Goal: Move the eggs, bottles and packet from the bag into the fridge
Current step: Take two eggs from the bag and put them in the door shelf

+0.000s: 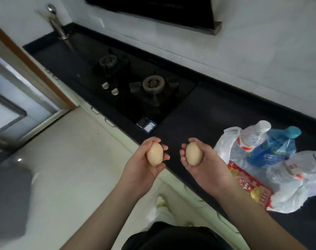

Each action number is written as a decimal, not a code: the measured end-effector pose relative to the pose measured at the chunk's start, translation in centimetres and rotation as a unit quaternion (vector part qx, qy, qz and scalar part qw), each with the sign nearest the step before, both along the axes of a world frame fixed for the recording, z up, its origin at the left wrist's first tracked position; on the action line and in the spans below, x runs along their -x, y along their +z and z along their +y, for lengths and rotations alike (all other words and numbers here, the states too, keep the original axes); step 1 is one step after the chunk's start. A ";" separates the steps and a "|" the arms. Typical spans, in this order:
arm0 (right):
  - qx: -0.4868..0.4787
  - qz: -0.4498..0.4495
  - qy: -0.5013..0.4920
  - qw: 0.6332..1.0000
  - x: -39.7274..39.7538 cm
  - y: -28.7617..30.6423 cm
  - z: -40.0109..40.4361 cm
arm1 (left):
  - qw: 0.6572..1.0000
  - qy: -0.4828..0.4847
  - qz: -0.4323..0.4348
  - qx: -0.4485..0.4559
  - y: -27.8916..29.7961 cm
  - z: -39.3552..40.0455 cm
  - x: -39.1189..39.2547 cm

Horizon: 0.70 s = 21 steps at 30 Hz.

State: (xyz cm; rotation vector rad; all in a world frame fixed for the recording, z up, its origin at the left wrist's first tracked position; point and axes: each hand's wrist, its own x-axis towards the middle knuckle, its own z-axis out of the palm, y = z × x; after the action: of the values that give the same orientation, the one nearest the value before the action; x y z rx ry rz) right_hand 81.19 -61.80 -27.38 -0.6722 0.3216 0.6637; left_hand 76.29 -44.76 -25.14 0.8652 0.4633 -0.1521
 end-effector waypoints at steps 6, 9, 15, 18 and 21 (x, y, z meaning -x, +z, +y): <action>0.005 0.014 0.082 0.996 1.8 0.7 4.5 | 0.994 0.110 0.011 -0.012 0.2 3.5 4.7; 0.016 0.011 0.127 0.992 3.0 1.0 6.8 | 0.987 0.161 0.016 -0.010 -0.1 5.3 7.0; 0.057 0.003 0.211 0.976 6.6 1.4 12.8 | 0.967 0.255 0.017 0.015 -0.5 9.6 13.1; 0.066 0.000 0.266 0.962 9.1 1.4 17.0 | 0.953 0.301 0.015 0.022 -0.5 12.5 16.9; 0.070 -0.012 0.311 0.948 12.5 1.3 21.5 | 0.941 0.337 0.016 0.028 -0.7 15.8 21.3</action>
State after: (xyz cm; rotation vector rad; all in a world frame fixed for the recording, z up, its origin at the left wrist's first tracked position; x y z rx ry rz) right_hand 68.67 -40.27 -26.12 -0.9271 0.1285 1.2410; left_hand 55.01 -28.99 -25.80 0.6084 0.7570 0.4503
